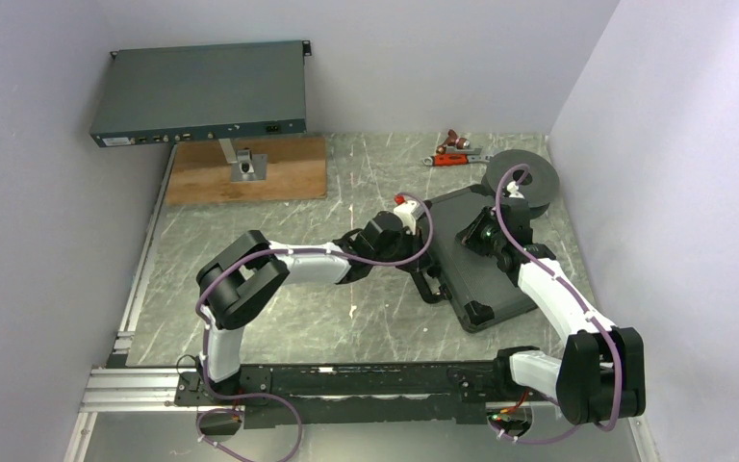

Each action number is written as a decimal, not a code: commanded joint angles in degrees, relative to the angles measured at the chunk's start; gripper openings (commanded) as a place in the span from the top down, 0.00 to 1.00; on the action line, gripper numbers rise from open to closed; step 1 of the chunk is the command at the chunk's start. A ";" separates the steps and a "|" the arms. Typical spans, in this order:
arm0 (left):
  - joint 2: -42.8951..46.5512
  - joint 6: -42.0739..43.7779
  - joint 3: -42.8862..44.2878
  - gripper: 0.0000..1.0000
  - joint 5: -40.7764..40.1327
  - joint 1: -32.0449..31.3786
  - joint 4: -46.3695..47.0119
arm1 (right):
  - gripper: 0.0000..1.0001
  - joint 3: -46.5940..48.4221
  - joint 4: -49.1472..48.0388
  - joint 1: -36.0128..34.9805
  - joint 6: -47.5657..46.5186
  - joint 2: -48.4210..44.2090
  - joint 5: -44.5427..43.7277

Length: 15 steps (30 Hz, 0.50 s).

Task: Pack up texas hold em set

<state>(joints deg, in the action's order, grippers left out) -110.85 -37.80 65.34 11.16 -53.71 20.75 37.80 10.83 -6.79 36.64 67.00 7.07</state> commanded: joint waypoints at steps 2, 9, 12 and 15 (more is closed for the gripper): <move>-0.32 -0.54 2.90 0.88 1.81 -0.25 2.47 | 1.00 -4.14 14.30 -0.60 -1.64 2.75 0.56; -1.31 -0.73 2.80 0.88 1.85 -0.30 2.21 | 1.00 -3.92 14.31 -0.60 -1.75 2.83 0.64; -1.88 -1.19 2.11 0.88 1.69 -0.25 2.31 | 1.00 -3.81 14.35 -0.60 -1.75 2.88 0.66; -1.99 -1.40 0.98 0.88 1.50 -0.30 2.94 | 1.00 -3.79 14.31 -0.60 -1.75 2.83 0.58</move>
<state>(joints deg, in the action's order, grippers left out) -112.14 -38.52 66.65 12.16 -53.71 20.78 37.80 10.83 -6.79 36.62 67.02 7.07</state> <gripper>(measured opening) 0.121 0.007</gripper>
